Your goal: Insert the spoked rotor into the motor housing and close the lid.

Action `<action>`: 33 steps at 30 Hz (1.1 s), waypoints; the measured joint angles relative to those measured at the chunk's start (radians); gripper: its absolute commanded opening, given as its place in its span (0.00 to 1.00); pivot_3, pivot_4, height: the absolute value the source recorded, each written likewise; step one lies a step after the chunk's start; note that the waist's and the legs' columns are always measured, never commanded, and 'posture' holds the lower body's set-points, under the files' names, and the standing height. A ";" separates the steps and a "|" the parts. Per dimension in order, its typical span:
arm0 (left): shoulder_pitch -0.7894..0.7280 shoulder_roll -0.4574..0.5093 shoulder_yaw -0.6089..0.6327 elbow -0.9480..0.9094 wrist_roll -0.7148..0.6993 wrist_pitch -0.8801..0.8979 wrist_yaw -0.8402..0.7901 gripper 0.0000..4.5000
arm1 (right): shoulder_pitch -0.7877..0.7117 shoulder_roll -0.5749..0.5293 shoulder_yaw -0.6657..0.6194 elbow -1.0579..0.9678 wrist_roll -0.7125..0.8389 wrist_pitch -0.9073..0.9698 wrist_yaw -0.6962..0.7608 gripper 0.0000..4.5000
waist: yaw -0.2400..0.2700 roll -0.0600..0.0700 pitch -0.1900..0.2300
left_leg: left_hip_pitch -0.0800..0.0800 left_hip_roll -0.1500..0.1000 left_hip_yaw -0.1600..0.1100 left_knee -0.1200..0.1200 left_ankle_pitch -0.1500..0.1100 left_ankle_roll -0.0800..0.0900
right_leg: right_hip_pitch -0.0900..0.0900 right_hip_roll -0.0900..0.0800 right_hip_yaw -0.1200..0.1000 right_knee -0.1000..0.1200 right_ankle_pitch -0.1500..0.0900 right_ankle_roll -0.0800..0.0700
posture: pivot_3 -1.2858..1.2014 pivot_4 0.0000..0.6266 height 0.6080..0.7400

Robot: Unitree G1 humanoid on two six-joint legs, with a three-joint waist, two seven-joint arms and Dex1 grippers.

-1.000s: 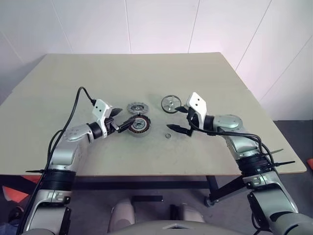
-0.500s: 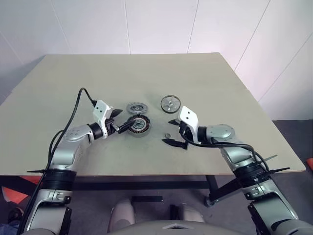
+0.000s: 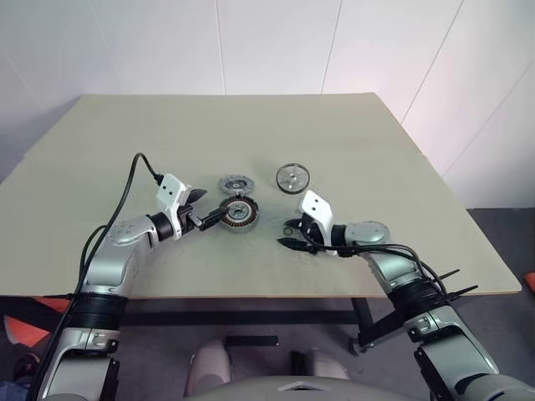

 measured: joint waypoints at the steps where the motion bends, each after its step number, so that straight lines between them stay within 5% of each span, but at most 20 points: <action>1: 0.000 -0.002 0.000 0.001 0.002 -0.001 0.005 1.00 | 0.000 0.000 0.000 0.002 0.000 0.000 0.000 0.26 | 0.000 0.000 0.000 | 0.000 0.000 0.000 0.000 0.000 0.000 | 0.000 0.000 0.000 0.000 0.000 0.000 | 0.52 0.00 1.00; 3: 0.000 -0.008 -0.001 0.003 0.009 -0.002 0.011 1.00 | -0.002 -0.002 0.000 0.006 -0.001 -0.001 -0.001 0.13 | 0.000 0.000 0.000 | 0.000 0.000 0.000 0.000 0.000 0.000 | 0.001 0.000 0.000 0.000 0.000 0.000 | 0.52 0.00 1.00; 25: 0.007 -0.040 -0.038 -0.012 0.035 0.000 0.030 1.00 | -0.103 -0.111 -0.092 0.197 -0.034 -0.077 -0.057 0.13 | 0.000 0.000 0.000 | -0.006 0.001 0.001 -0.001 0.000 0.001 | -0.004 0.000 -0.001 -0.002 0.002 -0.008 | 0.52 0.00 1.00; 26: 0.007 -0.038 -0.038 -0.016 0.035 0.000 0.033 1.00 | -0.103 -0.110 -0.094 0.204 -0.034 -0.083 -0.056 0.30 | 0.000 0.000 0.000 | -0.006 0.001 0.001 -0.001 0.000 0.001 | -0.004 0.000 -0.001 -0.002 0.002 -0.008 | 0.52 0.00 1.00; 33: 0.007 -0.025 -0.037 -0.018 0.036 0.002 0.043 1.00 | -0.085 -0.076 -0.106 0.171 -0.030 -0.082 -0.049 0.80 | -0.002 0.000 0.000 | -0.002 0.002 0.001 -0.001 0.000 0.000 | -0.002 0.001 -0.001 -0.001 0.002 -0.008 | 0.52 0.00 1.00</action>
